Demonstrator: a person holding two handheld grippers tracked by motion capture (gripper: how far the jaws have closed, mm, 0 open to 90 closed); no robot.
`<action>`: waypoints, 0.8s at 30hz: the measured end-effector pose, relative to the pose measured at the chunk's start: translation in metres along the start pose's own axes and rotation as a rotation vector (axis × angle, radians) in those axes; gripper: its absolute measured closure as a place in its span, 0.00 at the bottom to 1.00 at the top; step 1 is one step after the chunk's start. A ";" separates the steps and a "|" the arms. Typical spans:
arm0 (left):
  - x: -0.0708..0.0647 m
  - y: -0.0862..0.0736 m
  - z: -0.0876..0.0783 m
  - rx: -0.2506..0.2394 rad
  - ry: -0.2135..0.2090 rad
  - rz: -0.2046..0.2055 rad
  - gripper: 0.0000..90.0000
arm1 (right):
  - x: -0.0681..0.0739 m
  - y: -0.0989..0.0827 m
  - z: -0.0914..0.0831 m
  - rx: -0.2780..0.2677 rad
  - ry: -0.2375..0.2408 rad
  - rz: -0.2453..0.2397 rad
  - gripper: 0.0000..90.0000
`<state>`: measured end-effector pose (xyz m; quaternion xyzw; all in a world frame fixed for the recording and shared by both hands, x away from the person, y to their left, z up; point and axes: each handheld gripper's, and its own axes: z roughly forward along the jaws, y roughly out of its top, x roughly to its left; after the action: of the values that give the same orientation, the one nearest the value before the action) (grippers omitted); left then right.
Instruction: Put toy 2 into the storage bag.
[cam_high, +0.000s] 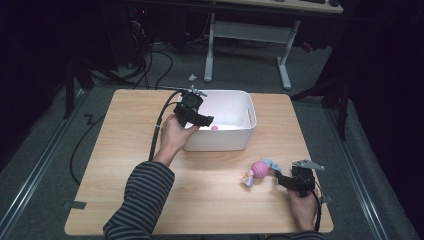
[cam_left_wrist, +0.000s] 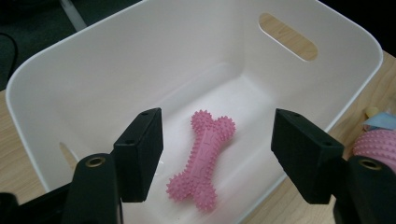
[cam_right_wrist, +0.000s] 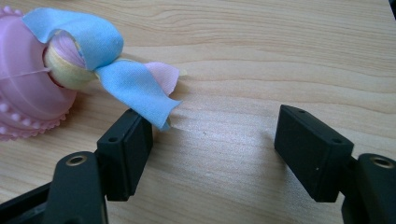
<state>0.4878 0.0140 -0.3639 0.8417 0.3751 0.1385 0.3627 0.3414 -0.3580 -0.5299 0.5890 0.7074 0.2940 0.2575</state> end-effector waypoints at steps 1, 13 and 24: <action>0.000 -0.001 -0.003 -0.004 -0.002 0.003 0.38 | 0.000 0.000 0.000 0.000 0.000 0.000 0.31; 0.001 -0.024 -0.029 -0.066 -0.012 -0.001 0.37 | 0.000 0.000 0.000 0.000 0.000 0.000 0.31; 0.007 -0.050 -0.055 -0.119 -0.006 -0.025 0.37 | 0.000 0.000 0.000 0.000 0.001 -0.001 0.31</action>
<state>0.4382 0.0692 -0.3618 0.8143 0.3757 0.1537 0.4149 0.3413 -0.3579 -0.5299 0.5883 0.7079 0.2943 0.2573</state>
